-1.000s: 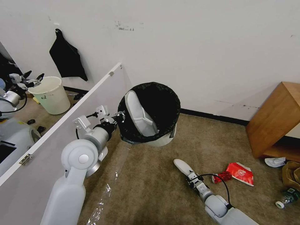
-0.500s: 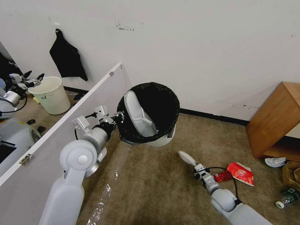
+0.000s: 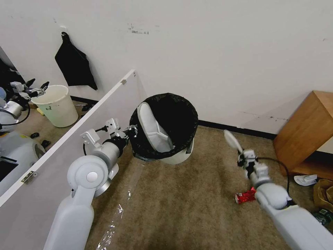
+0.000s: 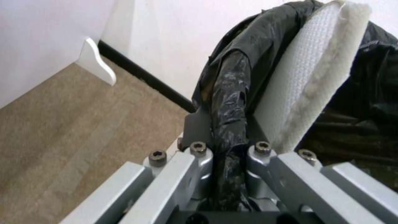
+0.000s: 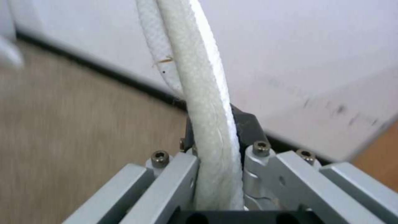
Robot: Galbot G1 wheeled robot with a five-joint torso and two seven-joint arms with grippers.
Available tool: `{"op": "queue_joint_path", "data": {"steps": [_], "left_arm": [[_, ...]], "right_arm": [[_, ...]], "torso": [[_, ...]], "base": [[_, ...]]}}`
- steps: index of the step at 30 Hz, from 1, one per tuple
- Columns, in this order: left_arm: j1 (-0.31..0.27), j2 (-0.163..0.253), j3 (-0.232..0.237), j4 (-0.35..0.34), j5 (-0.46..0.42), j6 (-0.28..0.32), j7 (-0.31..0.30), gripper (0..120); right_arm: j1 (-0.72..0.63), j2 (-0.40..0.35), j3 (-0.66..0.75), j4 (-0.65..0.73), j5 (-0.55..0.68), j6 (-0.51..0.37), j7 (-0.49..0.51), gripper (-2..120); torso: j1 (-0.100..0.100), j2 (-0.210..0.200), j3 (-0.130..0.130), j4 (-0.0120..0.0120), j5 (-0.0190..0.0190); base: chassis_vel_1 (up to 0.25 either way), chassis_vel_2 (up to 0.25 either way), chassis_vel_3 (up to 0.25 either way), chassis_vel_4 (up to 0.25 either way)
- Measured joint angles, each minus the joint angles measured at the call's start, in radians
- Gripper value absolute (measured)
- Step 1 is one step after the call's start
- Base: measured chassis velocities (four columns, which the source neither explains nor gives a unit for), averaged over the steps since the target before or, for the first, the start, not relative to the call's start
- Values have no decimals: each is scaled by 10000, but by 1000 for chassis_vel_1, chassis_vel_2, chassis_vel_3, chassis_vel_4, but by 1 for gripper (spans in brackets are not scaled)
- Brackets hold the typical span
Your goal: Pick up the trash bin, then pick up the garbage from the floor and place it into the trash bin.
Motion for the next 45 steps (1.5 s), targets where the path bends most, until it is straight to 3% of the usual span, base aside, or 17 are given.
{"op": "queue_joint_path", "data": {"steps": [4, 7, 12, 21, 28, 33, 35, 38, 45], "left_arm": [[2, 66, 43, -6, -102, 75, -194, 4], [40, 144, 163, -42, -445, 338, -808, 4], [58, 103, 318, -87, -750, 553, -1329, 4], [146, 22, 448, -178, -871, 673, -1581, 4], [161, 143, 464, -325, -979, 712, -1671, 4], [133, 308, 458, -222, -1026, 715, -1605, 4], [60, 320, 521, -86, -1026, 715, -1559, 4], [6, 250, 622, -17, -1010, 714, -1537, 4], [-58, 203, 906, 287, -717, 592, -1199, 4]], "right_arm": [[24, 18, 492, 673, 318, -49, -16, 3], [-7, 130, 1196, 1679, 708, 150, -306, 3], [-32, 312, 1677, 2545, 1192, 338, -640, 3], [9, 284, 1811, 3385, 1883, 892, -1362, 3], [-25, 180, 1911, 3915, 2350, 1198, -1785, 3], [-44, 76, 1926, 4200, 2715, 1589, -2529, 3], [39, -35, 1818, 4388, 3239, 1973, -3493, 3], [90, -148, 1672, 4586, 3805, 2199, -4049, 3], [291, -444, 1396, 4879, 4509, 2369, -4709, 3]], "torso": [[0, 0, 0, -1, -2], [0, 0, 0, -1, -3], [0, 0, 0, -2, -2], [0, 0, 0, -1, -2], [0, 0, 0, -1, -2], [0, 0, 0, -1, -2], [0, 0, 0, 0, -1], [0, 0, 0, -1, -3], [-1, 0, 0, -1, -3]], "base": [[0, 0, 0, 0], [0, 0, 0, 0], [0, 0, 0, 0], [0, 0, 0, 0], [0, 0, 0, 0], [0, 0, 0, 0], [0, 0, 0, 0], [0, 0, 0, 0], [0, 0, 0, 0]]}}
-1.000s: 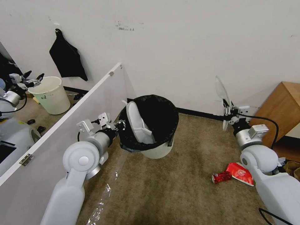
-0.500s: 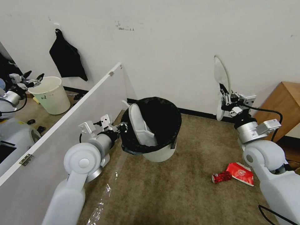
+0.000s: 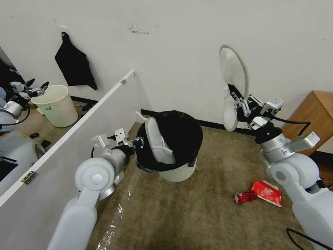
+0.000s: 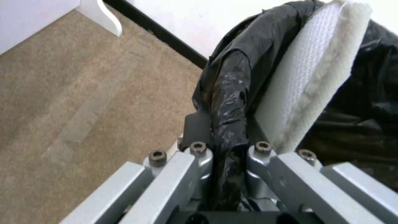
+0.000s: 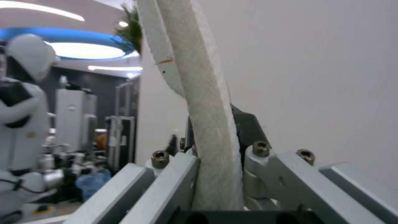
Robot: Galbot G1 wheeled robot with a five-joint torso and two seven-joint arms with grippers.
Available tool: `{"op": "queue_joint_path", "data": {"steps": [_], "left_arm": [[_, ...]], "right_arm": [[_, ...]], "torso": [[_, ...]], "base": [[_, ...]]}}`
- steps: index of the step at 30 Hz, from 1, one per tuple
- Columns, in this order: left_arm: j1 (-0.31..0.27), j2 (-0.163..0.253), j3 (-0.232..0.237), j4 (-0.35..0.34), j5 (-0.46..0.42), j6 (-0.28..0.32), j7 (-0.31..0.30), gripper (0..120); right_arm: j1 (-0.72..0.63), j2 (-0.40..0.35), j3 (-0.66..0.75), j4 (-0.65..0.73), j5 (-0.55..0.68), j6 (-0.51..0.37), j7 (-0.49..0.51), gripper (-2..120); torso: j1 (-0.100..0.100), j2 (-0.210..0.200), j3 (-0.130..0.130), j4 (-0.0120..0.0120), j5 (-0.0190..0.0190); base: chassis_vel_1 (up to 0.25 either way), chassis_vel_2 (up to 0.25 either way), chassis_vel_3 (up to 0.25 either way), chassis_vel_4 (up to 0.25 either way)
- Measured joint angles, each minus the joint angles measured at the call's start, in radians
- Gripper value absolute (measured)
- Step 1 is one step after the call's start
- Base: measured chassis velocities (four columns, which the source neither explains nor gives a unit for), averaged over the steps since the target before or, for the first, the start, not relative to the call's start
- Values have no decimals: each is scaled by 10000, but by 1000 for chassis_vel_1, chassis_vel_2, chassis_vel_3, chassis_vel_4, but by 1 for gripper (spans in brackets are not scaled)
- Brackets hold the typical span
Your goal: Pick up the trash bin, then pick up the garbage from the floor and place it into the trash bin.
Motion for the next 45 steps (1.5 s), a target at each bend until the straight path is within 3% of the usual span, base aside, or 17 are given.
{"op": "queue_joint_path", "data": {"steps": [7, 24, 34, 45], "left_arm": [[-481, -16, 725, 576, 25, -118, 129, 4], [-1747, -230, 2057, 1529, 102, -229, 295, 4], [-1924, -404, 2319, 1678, 139, -254, 316, 4], [-1701, -341, 2223, 1448, 147, -256, 372, 4]], "right_arm": [[-30, -622, -741, 322, 254, 212, -448, 3], [11, -475, -1205, -67, 135, 318, -1007, 3], [-16, -407, -1271, -311, 51, 372, -1075, 3], [-36, -267, -1421, -422, -104, 384, -1029, 3]], "torso": [[1, 0, 1, -1, 1], [0, 0, 0, -1, 2], [0, 0, 0, 0, 2], [0, 0, 1, 0, 1]], "base": [[0, 0, 0, 0], [0, 0, 0, 0], [0, 0, 0, 0], [0, 0, 0, 0]]}}
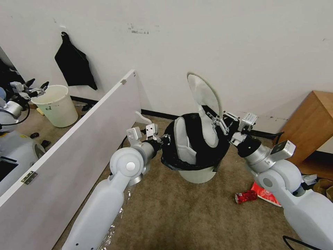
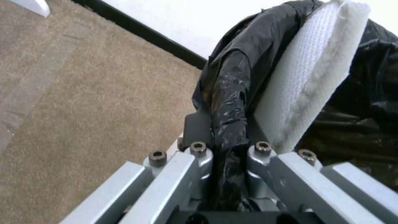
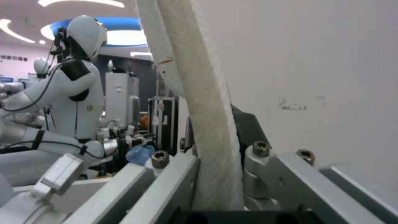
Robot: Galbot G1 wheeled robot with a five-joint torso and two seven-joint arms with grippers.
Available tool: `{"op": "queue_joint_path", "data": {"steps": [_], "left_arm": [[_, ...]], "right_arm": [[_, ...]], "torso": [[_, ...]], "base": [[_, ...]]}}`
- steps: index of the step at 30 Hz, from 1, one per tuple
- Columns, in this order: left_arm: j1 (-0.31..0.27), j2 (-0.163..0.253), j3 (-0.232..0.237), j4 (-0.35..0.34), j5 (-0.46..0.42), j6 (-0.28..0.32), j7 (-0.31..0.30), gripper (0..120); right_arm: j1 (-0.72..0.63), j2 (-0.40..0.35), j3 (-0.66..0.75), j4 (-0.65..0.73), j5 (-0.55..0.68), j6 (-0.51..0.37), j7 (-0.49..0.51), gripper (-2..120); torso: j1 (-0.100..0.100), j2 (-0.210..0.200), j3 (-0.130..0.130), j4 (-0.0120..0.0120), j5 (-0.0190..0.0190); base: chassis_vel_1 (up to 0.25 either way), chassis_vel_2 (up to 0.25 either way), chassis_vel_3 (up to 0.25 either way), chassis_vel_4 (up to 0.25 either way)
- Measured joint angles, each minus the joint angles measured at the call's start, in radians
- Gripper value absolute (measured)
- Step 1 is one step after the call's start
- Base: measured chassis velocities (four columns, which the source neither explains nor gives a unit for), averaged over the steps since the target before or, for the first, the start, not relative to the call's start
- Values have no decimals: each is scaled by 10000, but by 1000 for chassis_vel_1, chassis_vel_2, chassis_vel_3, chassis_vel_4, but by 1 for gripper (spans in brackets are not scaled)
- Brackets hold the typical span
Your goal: Pick up the trash bin, then pick up the garbage from the floor and place it into the trash bin.
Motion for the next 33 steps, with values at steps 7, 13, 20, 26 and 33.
{"op": "queue_joint_path", "data": {"steps": [7, 13, 20, 26, 33], "left_arm": [[272, 140, -95, -264, -11, 0, 2, 4], [284, 168, -114, -348, -47, 0, 2, 4], [305, 122, -94, -349, -39, 0, 30, 4], [394, 169, -100, -398, -36, 0, 50, 4], [412, 87, -121, -410, -1, 0, 89, 4]], "right_arm": [[-68, 85, -77, -149, -263, -132, 147, 3], [-48, 84, -210, -162, -326, -216, 267, 3], [-45, 78, -229, -288, -389, -228, 278, 3], [-64, 67, -217, -324, -409, -220, 244, 3], [-64, 113, -233, -388, -475, -224, 239, 25]], "torso": [[0, 0, 0, 0, 0], [0, 0, 0, 0, 0], [0, 0, 0, -1, 0], [0, 0, 0, 0, 0], [0, 0, 0, 0, 0]], "base": [[0, 0, 0, 0], [0, 0, 0, 0], [0, 0, 0, 0], [0, 0, 0, 0], [0, 0, 0, 0]]}}
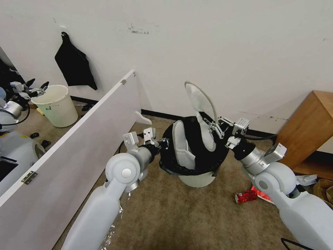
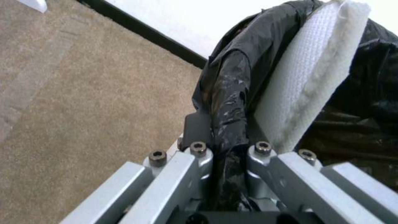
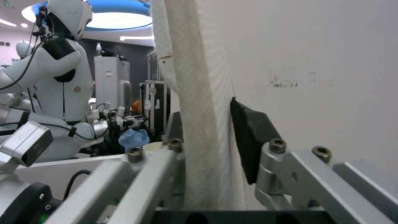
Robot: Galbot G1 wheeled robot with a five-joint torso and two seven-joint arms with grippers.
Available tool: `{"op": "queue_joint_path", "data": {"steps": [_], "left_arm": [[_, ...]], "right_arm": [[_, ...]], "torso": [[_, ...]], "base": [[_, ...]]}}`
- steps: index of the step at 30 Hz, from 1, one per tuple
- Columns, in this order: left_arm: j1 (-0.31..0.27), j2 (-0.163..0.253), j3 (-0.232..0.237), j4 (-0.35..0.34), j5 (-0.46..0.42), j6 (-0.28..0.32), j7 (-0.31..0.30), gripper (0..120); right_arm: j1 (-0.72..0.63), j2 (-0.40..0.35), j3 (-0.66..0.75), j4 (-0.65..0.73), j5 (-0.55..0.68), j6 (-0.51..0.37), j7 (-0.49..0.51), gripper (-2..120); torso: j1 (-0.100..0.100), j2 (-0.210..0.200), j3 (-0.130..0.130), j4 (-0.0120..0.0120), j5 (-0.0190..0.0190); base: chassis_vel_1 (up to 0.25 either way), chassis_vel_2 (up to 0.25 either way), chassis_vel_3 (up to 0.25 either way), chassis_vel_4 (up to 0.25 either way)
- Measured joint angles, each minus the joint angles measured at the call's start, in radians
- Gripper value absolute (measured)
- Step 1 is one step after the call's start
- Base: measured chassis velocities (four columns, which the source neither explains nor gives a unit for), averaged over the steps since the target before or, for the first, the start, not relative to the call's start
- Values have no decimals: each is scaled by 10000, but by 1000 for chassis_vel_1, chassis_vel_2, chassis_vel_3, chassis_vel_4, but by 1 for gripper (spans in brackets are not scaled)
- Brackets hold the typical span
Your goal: Pick up the trash bin, then pick up the garbage from the floor and place it into the trash bin.
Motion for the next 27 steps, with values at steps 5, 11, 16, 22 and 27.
{"op": "queue_joint_path", "data": {"steps": [5, 11, 16, 22, 27], "left_arm": [[3, -6, -11, 2, 10, 0, 43, 4], [13, 9, -22, 8, 12, -5, 72, 4], [-3, 29, -83, 19, 16, -10, 121, 4], [5, 89, -145, 19, 12, -12, 175, 4], [14, 87, -182, 19, 5, -16, 212, 4]], "right_arm": [[-10, 36, 12, -41, -40, 0, -21, 41], [-24, 99, 25, -97, -84, 0, -39, 61], [30, 130, 9, -160, -85, 0, -37, 82], [68, 192, -50, -185, -87, -12, -34, 99], [100, 209, -95, -210, -87, -30, -30, 100]], "torso": [[0, 0, 0, 0, 0], [0, 0, 0, 0, 0], [0, 0, 0, 0, 0], [0, 0, 0, 0, 0], [0, 0, 0, 0, 0]], "base": [[0, 0, 0, 0], [0, 0, 0, 0], [0, 0, 0, 0], [0, 0, 0, 0], [0, 0, 0, 0]]}}
